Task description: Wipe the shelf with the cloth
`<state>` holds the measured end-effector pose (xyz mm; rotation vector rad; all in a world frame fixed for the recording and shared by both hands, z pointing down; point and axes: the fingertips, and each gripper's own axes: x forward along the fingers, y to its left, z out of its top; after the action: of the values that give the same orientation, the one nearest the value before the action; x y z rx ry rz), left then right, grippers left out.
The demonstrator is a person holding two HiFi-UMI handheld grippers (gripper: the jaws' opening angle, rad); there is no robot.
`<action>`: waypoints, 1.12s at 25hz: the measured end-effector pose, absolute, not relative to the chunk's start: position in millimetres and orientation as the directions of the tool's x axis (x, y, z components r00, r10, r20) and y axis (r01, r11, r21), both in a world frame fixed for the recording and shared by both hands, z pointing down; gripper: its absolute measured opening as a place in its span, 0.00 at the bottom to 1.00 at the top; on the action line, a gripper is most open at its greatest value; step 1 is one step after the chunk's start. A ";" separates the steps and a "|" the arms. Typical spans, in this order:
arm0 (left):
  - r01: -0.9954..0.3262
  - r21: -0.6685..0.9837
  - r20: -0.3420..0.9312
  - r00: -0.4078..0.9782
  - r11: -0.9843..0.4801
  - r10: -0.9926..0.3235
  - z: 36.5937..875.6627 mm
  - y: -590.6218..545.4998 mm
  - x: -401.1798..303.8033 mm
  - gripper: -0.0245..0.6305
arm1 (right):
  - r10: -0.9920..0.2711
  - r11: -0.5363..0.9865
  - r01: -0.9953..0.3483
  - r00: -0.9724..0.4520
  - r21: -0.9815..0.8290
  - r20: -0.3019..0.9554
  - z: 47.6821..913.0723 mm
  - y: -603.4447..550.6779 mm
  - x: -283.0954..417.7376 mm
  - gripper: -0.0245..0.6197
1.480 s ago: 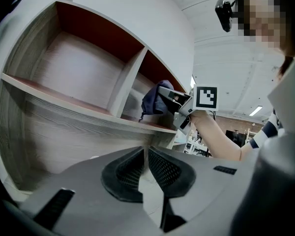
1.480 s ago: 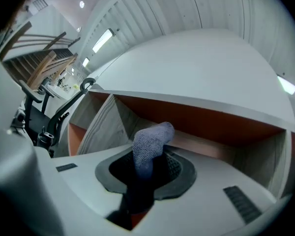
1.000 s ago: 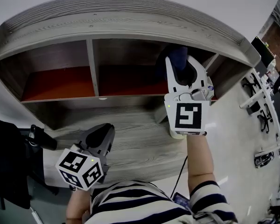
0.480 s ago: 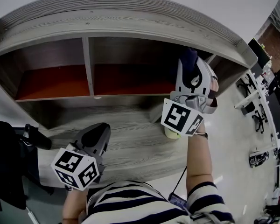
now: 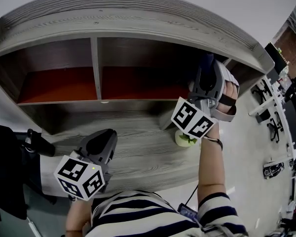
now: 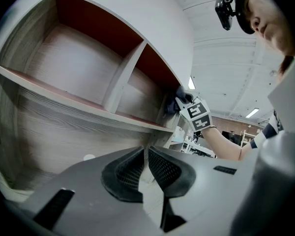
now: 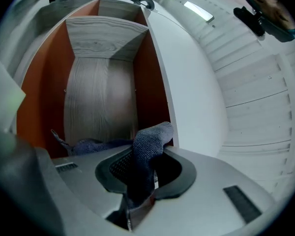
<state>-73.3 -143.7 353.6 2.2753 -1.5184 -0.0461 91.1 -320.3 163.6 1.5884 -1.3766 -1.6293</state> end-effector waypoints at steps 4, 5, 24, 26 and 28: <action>-0.879 0.347 0.191 0.407 -0.327 -0.893 355.2 -143.2 -75.0 0.10 | -0.900 -0.332 -0.275 -0.195 0.902 -0.390 177.1 -329.8 89.6 0.18; -0.879 0.347 0.191 0.407 -0.327 -0.893 354.8 -142.9 -75.2 0.10 | -0.907 -0.319 -0.268 -0.192 0.909 -0.375 181.0 -331.8 89.4 0.18; -0.881 0.344 0.197 0.407 -0.326 -0.892 353.8 -139.1 -76.6 0.10 | -0.969 -0.133 -0.218 -0.176 0.967 -0.173 242.6 -338.5 89.6 0.18; -0.881 0.343 0.199 0.408 -0.326 -0.891 354.3 -139.1 -76.7 0.10 | -0.973 -0.111 -0.220 -0.175 0.969 -0.151 248.7 -338.8 89.5 0.18; -0.881 0.343 0.200 0.408 -0.326 -0.891 354.5 -139.0 -76.9 0.10 | -0.977 -0.086 -0.226 -0.172 0.970 -0.126 254.2 -339.0 89.3 0.18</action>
<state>-76.9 -139.0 354.5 2.2730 -1.5184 -0.0344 89.3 -339.0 254.2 1.3603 -1.4608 -1.3178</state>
